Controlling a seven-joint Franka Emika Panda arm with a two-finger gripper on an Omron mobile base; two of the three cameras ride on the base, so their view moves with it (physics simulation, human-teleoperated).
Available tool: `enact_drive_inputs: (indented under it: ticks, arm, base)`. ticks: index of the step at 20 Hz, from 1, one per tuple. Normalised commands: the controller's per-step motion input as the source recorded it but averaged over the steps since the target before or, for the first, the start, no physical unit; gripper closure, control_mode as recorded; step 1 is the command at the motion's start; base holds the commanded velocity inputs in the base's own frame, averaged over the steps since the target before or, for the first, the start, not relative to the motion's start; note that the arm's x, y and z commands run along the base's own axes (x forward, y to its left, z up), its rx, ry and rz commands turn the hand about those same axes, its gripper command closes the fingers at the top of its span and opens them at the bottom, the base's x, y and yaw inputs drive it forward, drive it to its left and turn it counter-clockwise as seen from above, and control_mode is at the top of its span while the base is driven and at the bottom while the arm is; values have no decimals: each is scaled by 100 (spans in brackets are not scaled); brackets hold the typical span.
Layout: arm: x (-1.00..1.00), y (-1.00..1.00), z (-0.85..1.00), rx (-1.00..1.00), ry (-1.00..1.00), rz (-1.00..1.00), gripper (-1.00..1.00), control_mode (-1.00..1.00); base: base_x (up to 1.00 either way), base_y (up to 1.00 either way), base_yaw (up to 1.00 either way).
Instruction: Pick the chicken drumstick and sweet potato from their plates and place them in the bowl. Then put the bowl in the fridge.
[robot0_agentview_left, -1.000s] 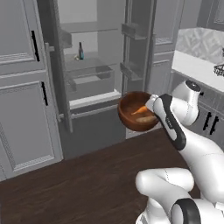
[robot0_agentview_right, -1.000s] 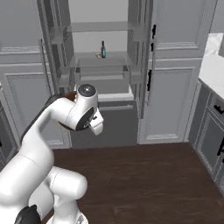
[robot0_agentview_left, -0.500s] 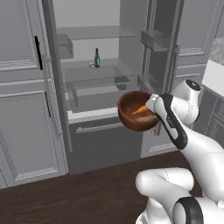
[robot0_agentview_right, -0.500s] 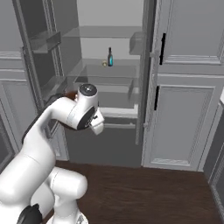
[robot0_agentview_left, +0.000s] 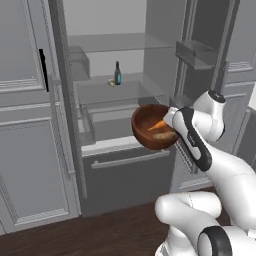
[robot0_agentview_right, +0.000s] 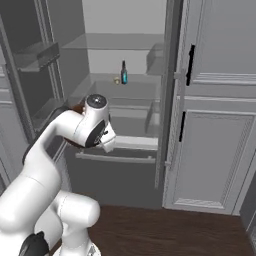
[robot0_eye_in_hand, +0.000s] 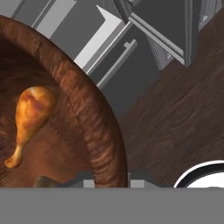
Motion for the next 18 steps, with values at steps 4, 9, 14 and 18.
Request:
enact_drive_inputs:
  ticks: [4,9,14,18]
  arm:
    - [0,0,0,0,0,0,100,100]
    - [0,0,0,0,0,0,100,100]
    - [0,0,0,0,0,0,100,100]
    - [0,0,0,0,0,0,100,100]
  base:
    - [88,3,0]
    - [70,15,0]
    - [52,28,-2]
    - [53,41,-2]
